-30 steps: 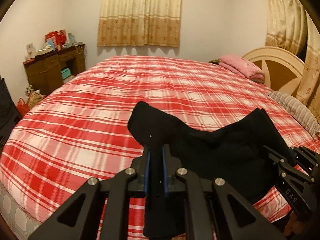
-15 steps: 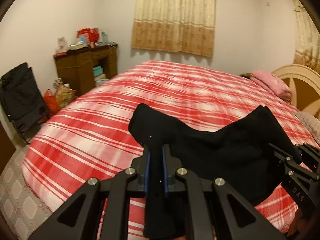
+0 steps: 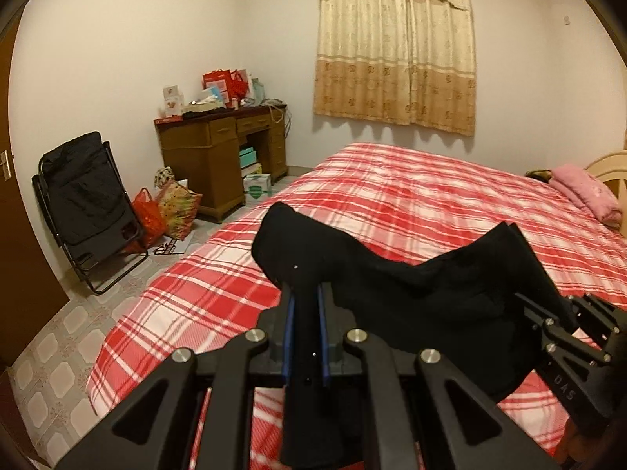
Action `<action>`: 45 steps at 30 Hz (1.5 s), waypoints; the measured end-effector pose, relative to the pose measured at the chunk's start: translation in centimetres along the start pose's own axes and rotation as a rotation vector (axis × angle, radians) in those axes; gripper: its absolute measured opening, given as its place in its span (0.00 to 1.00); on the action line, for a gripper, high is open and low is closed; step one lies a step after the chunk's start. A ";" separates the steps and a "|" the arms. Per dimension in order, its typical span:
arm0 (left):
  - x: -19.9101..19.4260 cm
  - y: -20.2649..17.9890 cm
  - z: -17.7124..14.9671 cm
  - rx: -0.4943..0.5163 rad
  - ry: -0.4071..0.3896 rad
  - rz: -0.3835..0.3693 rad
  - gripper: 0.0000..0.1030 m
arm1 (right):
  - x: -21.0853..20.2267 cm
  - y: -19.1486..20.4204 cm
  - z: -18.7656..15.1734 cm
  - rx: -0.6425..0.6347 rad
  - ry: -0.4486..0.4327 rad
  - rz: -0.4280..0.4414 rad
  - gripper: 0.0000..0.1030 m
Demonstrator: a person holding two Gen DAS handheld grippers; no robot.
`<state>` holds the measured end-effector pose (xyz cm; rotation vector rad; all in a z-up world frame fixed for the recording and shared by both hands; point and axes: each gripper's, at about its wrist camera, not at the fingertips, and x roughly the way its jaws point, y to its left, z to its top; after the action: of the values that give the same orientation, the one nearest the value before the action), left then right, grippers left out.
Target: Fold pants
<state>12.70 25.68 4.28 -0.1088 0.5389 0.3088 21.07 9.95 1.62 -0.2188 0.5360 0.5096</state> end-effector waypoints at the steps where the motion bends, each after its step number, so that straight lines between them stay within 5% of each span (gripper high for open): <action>1: 1.4 0.2 -0.3 0.002 0.020 0.020 0.11 | 1.2 0.0 -0.2 -0.001 0.014 0.008 0.26; 9: 6.7 1.7 -3.7 -0.035 0.167 0.057 0.11 | 8.0 -0.9 -3.7 -0.024 0.174 -0.015 0.28; 15: 7.6 2.0 -4.3 -0.017 0.207 0.082 0.20 | 8.5 -1.6 -3.7 -0.028 0.200 -0.015 0.47; 18: 7.2 2.7 -4.4 -0.021 0.217 0.101 0.38 | 7.9 -2.5 -3.5 0.022 0.219 0.009 0.55; 20: 6.5 3.6 -4.2 -0.034 0.211 0.132 0.62 | 7.0 -3.6 -3.5 0.080 0.221 0.038 0.56; 22: 5.7 4.8 -4.0 -0.056 0.204 0.149 0.77 | 5.4 -5.3 -3.6 0.154 0.197 0.033 0.56; 24: 4.6 6.3 -3.9 -0.083 0.195 0.162 0.84 | 3.9 -6.5 -3.9 0.206 0.173 0.006 0.56; 30: 1.2 8.1 -4.6 -0.112 0.136 0.275 0.85 | -0.4 -5.4 -4.4 0.182 0.062 -0.070 0.53; 32: 0.1 7.4 -4.5 -0.117 0.108 0.262 0.85 | -0.5 -3.9 -4.1 0.136 0.073 -0.037 0.25; 37: -0.3 3.1 -3.3 -0.055 0.041 0.175 0.85 | 1.0 -1.2 -4.4 0.061 0.115 0.022 0.20; 41: 3.3 0.6 -2.6 -0.050 0.099 0.095 0.85 | 4.0 -1.6 -6.6 0.093 0.263 0.048 0.21; 45: 6.9 2.0 -4.6 -0.160 0.287 0.123 0.85 | 5.3 -3.1 -8.9 0.154 0.329 0.071 0.20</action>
<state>15.45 28.58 -3.32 -0.2789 0.8069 0.4604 22.72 6.51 -8.50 -0.1369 0.9025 0.5018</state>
